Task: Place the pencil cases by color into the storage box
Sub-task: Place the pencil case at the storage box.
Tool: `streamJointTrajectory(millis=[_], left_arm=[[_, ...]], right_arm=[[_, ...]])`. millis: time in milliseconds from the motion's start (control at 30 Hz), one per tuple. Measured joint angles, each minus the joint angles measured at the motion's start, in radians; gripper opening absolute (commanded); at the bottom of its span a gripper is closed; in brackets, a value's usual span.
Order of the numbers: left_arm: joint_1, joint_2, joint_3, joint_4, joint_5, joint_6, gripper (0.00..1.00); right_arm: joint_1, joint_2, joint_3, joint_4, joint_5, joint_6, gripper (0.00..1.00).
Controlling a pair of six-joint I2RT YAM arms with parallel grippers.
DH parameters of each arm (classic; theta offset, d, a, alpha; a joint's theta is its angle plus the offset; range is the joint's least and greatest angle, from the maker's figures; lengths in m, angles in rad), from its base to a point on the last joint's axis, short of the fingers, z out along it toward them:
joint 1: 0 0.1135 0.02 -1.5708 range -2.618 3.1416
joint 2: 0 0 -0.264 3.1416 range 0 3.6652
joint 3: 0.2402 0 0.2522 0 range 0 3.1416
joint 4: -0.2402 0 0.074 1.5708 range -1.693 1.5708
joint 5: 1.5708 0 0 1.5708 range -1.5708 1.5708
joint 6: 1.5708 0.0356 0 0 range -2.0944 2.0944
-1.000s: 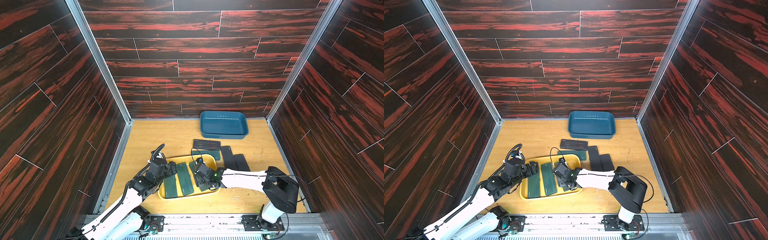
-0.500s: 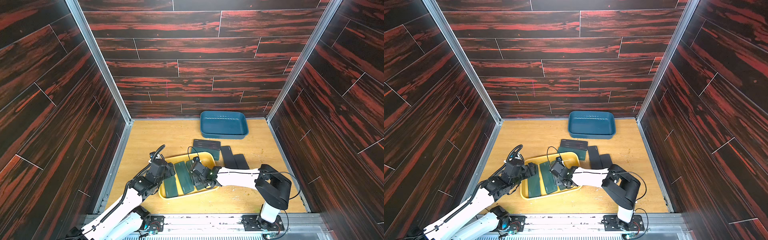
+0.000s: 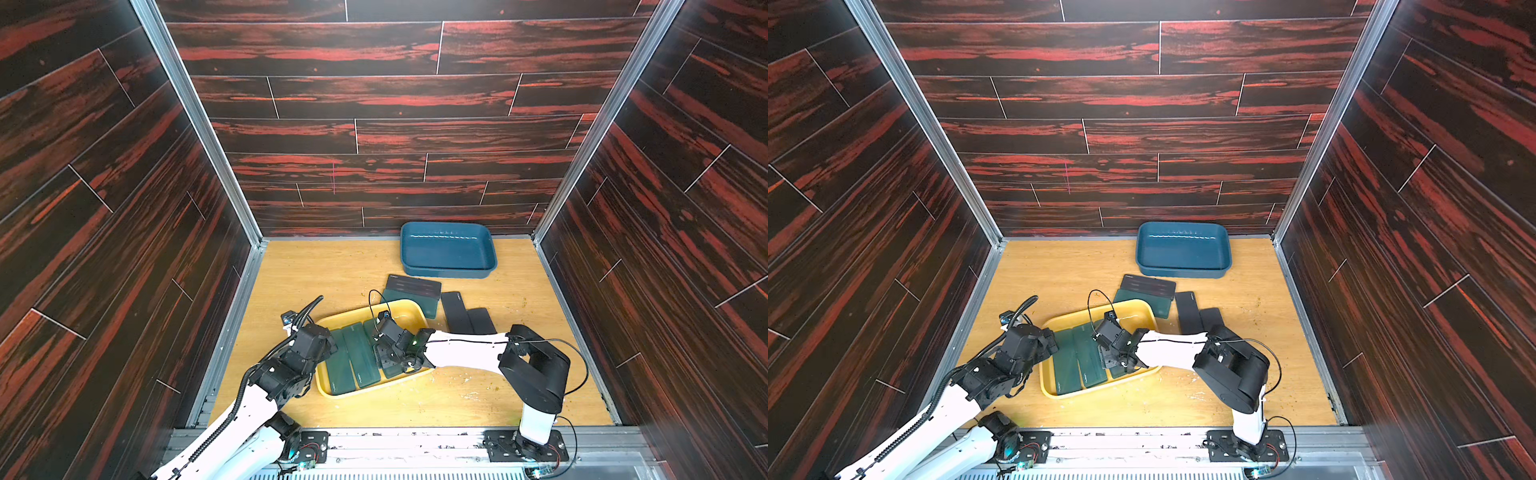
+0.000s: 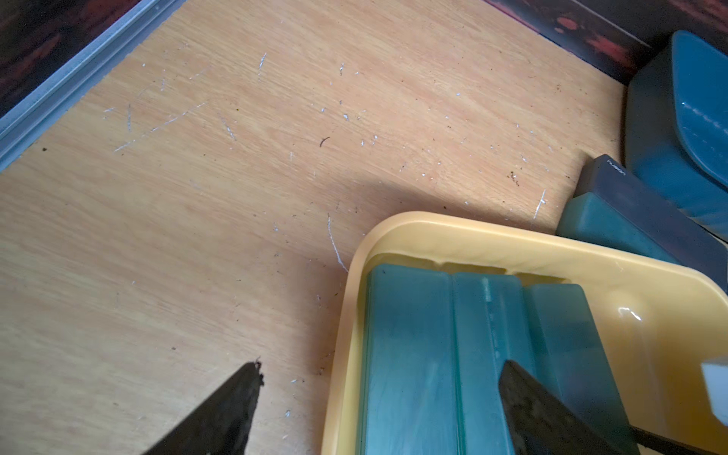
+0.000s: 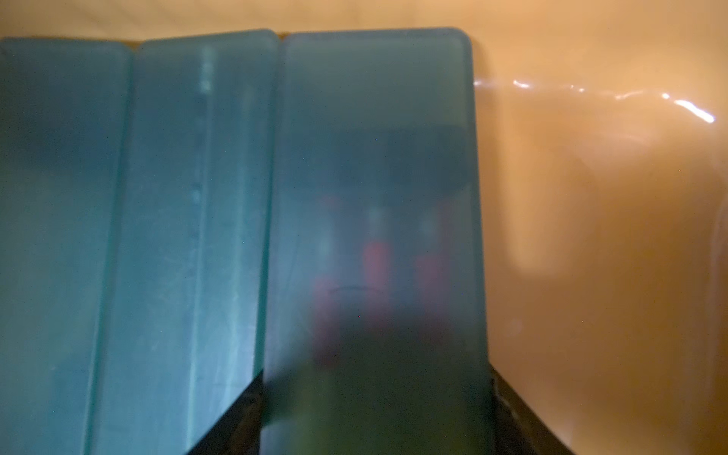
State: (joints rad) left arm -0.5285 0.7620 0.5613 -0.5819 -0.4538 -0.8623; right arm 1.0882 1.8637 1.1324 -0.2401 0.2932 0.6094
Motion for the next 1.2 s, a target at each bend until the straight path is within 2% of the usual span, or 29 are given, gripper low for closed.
streamJointTrajectory(millis=[133,267,567,833,967,1200], left_arm=[[0.005,-0.004,-0.003,-0.005,0.001,-0.023,0.96],[0.021,-0.028,-0.008,-0.018,0.005,-0.045,0.97],[0.093,-0.078,-0.026,-0.034,0.047,-0.063,0.97],[0.119,-0.066,-0.036,-0.039,0.089,-0.060,0.97],[0.120,-0.022,-0.024,-0.038,0.107,-0.043,0.97],[0.120,0.069,0.040,-0.017,0.148,-0.002,0.96]], right_arm=[[-0.005,0.001,0.000,0.015,-0.029,-0.008,0.90],[-0.013,0.001,0.000,0.039,-0.069,-0.019,0.95],[-0.025,0.001,0.000,0.119,-0.177,-0.040,0.96],[-0.047,-0.006,-0.006,0.148,-0.208,-0.064,0.96],[-0.056,-0.070,-0.039,0.142,-0.192,-0.097,0.96],[-0.118,-0.290,-0.077,0.129,-0.151,-0.143,0.95]])
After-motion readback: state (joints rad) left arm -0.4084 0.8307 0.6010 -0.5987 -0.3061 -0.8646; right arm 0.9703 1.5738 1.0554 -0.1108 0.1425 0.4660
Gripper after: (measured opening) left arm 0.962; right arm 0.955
